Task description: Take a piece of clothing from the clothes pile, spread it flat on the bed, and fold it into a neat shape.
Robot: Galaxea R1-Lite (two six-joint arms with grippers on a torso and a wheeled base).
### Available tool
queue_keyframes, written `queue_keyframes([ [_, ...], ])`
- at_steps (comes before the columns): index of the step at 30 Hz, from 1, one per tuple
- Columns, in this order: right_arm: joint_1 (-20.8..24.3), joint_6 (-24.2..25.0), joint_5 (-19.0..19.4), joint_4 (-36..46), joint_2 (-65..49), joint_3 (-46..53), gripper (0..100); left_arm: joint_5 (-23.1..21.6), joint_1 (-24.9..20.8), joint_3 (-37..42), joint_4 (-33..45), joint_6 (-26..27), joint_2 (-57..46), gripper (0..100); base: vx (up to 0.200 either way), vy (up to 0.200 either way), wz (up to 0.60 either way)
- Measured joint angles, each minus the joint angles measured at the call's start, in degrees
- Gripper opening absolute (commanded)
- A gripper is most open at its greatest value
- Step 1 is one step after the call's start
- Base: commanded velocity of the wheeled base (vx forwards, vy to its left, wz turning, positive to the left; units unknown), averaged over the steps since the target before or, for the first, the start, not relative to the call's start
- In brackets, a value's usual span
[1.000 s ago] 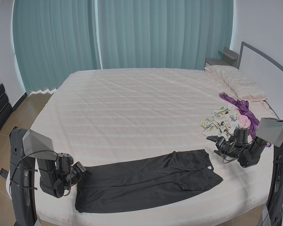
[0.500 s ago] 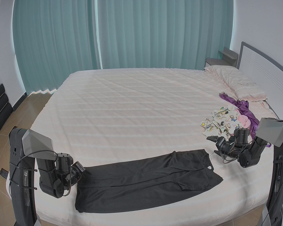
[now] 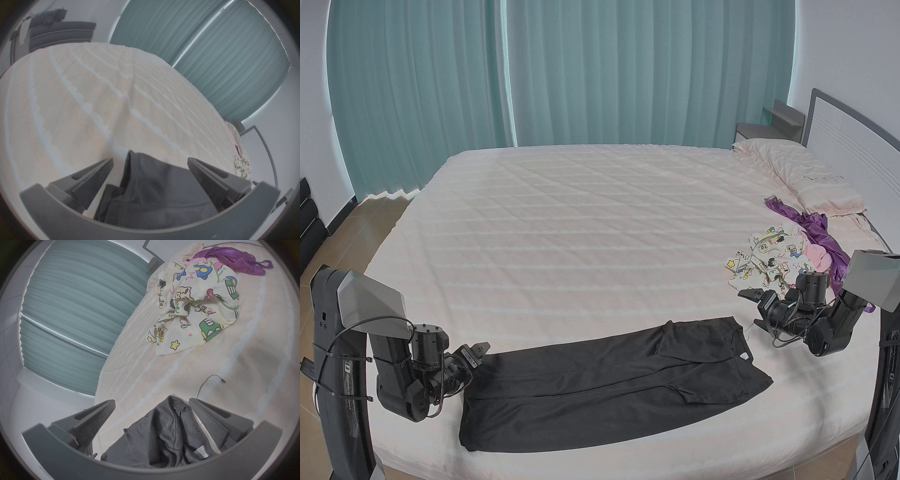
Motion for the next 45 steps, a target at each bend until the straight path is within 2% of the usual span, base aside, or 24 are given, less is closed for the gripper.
queue_keyframes([
  [2,0.0,0.0,0.0,0.0,0.0,0.0,100,-2.2,0.3,1.0,0.0,1.9,-0.5,100,0.0,0.0,0.0],
  [5,0.0,0.0,0.0,0.0,0.0,0.0,100,-3.1,0.6,2.3,0.0,6.1,-0.6,100,0.0,0.0,0.0],
  [9,-0.1,0.0,0.0,0.0,0.0,0.1,100,-4.0,1.1,3.4,0.1,8.2,0.1,100,0.0,0.0,0.0],
  [18,-0.1,0.7,0.0,0.0,-0.4,0.4,100,-10.4,2.8,5.1,0.0,13.5,0.6,100,0.0,0.0,0.0],
  [26,-0.1,0.8,0.0,0.0,-0.7,0.5,100,-11.5,3.0,5.3,0.7,24.3,0.6,100,0.0,0.0,0.0],
  [34,-0.1,0.8,0.0,0.0,-0.8,0.5,100,-17.9,2.3,6.9,0.9,29.3,0.6,100,0.0,0.0,0.0],
  [45,-0.1,0.8,0.1,0.0,-0.9,0.5,100,-18.2,3.4,8.4,0.9,33.0,0.7,100,0.0,0.0,0.0],
])
